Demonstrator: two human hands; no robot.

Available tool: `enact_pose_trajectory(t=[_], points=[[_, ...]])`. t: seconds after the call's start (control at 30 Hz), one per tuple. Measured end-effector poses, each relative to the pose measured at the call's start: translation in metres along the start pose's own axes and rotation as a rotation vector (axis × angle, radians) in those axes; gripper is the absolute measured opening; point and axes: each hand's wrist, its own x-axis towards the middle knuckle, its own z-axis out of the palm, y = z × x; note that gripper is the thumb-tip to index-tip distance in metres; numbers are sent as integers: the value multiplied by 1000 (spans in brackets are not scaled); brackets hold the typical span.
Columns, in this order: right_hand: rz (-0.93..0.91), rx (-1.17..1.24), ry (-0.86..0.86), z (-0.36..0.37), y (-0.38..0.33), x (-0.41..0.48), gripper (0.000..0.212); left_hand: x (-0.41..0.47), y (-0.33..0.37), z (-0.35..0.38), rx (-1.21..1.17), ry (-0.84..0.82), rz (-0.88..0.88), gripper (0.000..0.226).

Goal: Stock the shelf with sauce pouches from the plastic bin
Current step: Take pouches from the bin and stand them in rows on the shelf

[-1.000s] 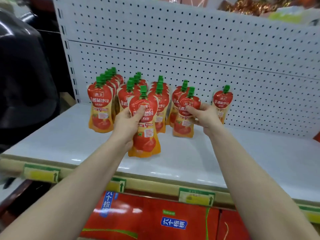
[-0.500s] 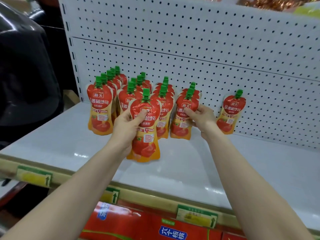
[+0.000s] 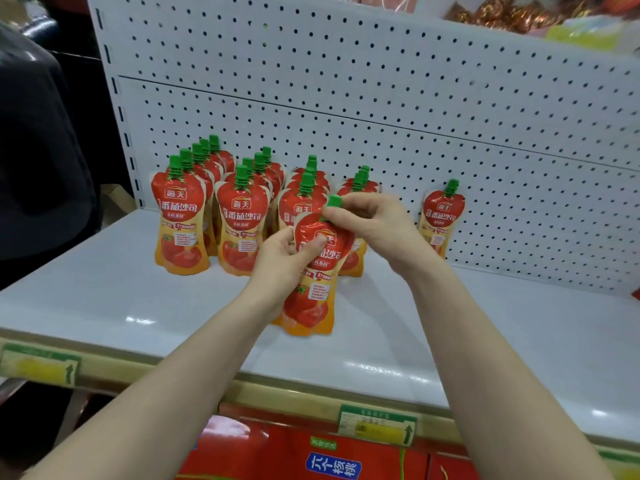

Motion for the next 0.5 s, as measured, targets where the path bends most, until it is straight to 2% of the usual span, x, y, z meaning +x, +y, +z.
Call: enact_pose_trajectory(t=[0.27,0.43,0.5], points=[[100,50,73,-25,9,-8,25,-10,-26,1,114,-123,-61,29],[70,-47,172,-39,8,7,7,-6,-44,-6,368,-74,-14,30],[62,-106,190,-39,11,16,12,-1,-50,-4,499,-66,-16,33]])
